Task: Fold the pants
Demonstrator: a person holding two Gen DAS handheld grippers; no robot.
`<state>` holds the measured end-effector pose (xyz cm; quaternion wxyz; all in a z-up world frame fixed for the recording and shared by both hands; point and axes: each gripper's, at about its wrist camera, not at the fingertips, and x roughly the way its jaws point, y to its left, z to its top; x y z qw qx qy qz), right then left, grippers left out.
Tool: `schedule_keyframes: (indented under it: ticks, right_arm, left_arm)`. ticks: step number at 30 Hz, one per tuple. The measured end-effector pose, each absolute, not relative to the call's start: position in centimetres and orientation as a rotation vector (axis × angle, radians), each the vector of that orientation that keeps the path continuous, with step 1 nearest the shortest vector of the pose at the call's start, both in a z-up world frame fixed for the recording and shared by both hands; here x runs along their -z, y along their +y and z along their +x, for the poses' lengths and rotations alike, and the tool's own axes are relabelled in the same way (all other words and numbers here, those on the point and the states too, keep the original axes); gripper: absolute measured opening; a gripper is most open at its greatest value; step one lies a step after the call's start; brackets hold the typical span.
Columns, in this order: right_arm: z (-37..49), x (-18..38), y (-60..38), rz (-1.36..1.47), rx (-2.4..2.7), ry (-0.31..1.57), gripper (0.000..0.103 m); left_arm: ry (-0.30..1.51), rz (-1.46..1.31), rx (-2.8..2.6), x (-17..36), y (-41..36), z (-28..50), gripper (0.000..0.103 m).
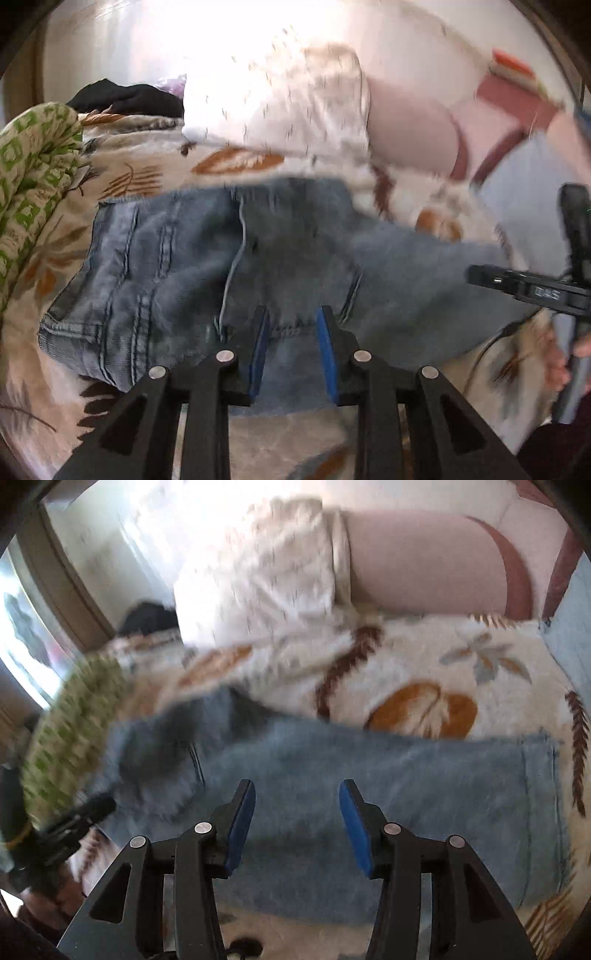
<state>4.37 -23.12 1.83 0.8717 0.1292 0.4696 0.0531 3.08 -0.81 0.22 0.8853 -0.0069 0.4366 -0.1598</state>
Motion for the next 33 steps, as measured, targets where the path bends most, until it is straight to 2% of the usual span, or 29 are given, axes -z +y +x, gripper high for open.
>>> schedule_keyframes:
  ticks: [3, 7, 10, 16, 22, 26, 30, 33]
  right_arm:
    - [2.2, 0.1, -23.1, 0.193, 0.002, 1.014, 0.046]
    - [1.2, 3.5, -25.1, 0.227, 0.072, 1.106, 0.047]
    - [0.0, 4.3, -25.1, 0.201, 0.06, 1.065, 0.046]
    - [0.7, 3.3, -24.1, 0.147, 0.057, 1.12, 0.046]
    - [5.6, -2.7, -21.7, 0.173, -0.151, 0.985, 0.047]
    - [10.8, -4.6, -18.8, 0.221, -0.316, 0.937, 0.052]
    - [15.3, -3.6, -17.3, 0.306, -0.388, 0.965, 0.053]
    - [18.5, -1.7, -17.4, 0.415, -0.387, 1.019, 0.059]
  left_arm:
    - [0.957, -0.001, 0.322, 1.7, -0.7, 3.5, 0.029]
    - [0.959, 0.049, 0.326, 2.6, -1.1, 3.3, 0.029]
    - [0.947, 0.105, 0.321, 3.0, -1.6, 2.9, 0.029]
    - [0.913, -0.017, 0.354, 1.2, 0.2, 3.4, 0.029]
    - [0.825, -0.048, 0.316, -0.8, 2.7, 3.5, 0.029]
    - [0.83, -0.104, 0.284, -1.3, 4.4, 3.9, 0.064]
    - [0.828, -0.151, 0.23, -1.6, 6.0, 4.8, 0.079]
    - [0.849, -0.19, 0.207, -1.2, 6.8, 5.1, 0.083]
